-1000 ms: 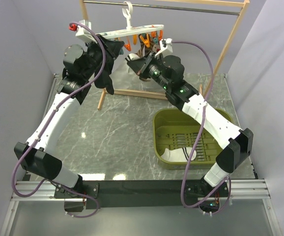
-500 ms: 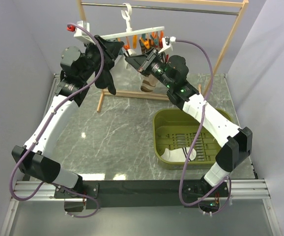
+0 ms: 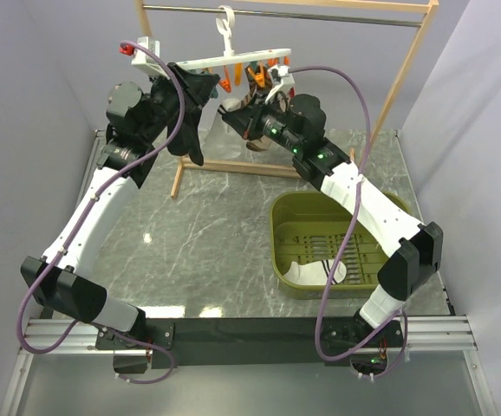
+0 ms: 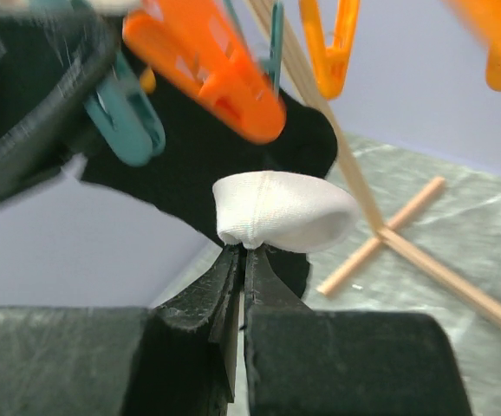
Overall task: Clip the socks to the hanger
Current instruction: Clamp the sock onto the hanger.
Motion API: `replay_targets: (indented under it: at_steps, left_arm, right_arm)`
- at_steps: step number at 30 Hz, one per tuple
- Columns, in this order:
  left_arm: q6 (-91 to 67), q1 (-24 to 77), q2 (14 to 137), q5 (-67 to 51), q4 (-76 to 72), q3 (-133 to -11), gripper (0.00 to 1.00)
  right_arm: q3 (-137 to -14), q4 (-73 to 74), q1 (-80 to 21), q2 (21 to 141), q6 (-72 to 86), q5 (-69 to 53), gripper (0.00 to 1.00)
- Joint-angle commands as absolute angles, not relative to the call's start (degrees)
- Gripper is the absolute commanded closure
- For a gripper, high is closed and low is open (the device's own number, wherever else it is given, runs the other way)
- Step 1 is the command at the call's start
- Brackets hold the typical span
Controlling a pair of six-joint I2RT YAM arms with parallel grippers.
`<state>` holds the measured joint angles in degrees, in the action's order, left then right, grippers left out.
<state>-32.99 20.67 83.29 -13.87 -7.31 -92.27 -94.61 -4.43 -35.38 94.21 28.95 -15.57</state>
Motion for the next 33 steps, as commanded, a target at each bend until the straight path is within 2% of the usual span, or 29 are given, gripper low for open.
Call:
replay_targets:
  at_steps: [1,8,33]
  left_arm:
    - [-31.8,20.8,82.2,-17.6,-10.2,-95.0,0.76]
    - [-30.9,20.8,82.8,-17.4,-9.4,-95.7,0.76]
    - [-30.8,20.7,84.6,-18.5,-9.6,-96.1,0.76]
  right_arm:
    - [-98.8,-2.6,-37.4,94.8,17.9,-15.9,1.00]
    - [-103.0,-0.4,-39.3,96.5,9.2,-15.8,1.00]
    - [-103.4,-3.0,-39.4,96.0,0.5,-17.1,1.00]
